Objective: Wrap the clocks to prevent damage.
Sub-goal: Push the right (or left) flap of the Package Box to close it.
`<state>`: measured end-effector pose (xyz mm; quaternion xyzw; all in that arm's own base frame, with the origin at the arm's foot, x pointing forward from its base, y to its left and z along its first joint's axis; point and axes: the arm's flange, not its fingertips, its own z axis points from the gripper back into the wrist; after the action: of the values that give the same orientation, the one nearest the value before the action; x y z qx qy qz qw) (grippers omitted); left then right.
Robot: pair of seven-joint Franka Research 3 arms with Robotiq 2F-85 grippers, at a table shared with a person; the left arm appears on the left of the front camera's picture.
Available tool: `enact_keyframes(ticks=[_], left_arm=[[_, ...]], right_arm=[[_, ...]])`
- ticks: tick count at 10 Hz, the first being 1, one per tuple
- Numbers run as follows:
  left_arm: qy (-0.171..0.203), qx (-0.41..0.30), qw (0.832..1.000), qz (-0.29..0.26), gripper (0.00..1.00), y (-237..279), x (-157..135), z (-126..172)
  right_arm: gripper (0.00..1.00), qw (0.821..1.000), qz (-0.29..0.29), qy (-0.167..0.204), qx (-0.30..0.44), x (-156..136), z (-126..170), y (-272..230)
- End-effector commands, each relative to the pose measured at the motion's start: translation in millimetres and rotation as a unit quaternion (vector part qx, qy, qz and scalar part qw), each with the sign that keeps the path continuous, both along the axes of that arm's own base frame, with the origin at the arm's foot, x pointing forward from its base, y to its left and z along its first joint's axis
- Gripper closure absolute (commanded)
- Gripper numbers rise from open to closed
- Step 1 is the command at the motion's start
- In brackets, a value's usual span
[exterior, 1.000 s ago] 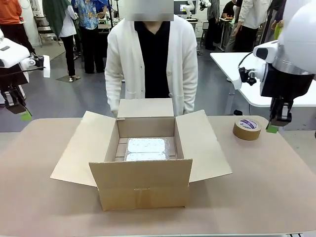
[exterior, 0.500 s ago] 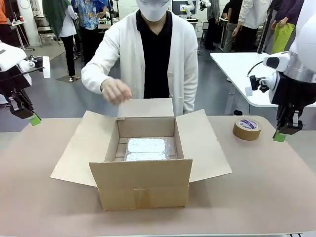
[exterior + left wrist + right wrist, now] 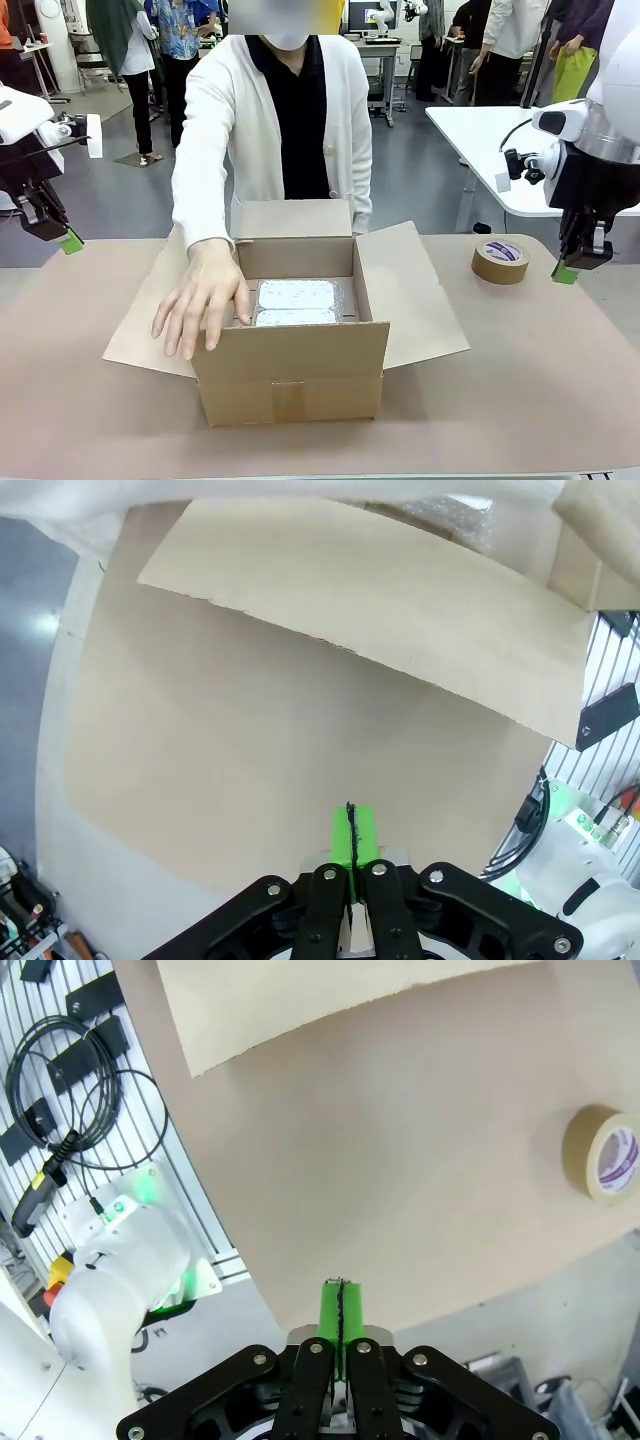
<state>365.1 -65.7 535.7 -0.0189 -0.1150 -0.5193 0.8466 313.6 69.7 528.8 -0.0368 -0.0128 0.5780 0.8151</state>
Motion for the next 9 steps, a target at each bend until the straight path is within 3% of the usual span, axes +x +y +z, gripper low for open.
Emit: enact_keyframes(ticks=[1, 9], left_arm=[[-0.002, 0.001, 1.000, 0.000, 1.00, 0.7, 0.6, 0.1], [-0.002, 0.001, 1.000, 0.000, 1.00, 0.7, 0.6, 0.1]], right_arm=[[0.99, 1.000, -0.002, -0.002, 0.002, 0.0, 0.2, -0.8], [0.99, 1.000, -0.002, -0.002, 0.002, 0.0, 0.2, -0.8]])
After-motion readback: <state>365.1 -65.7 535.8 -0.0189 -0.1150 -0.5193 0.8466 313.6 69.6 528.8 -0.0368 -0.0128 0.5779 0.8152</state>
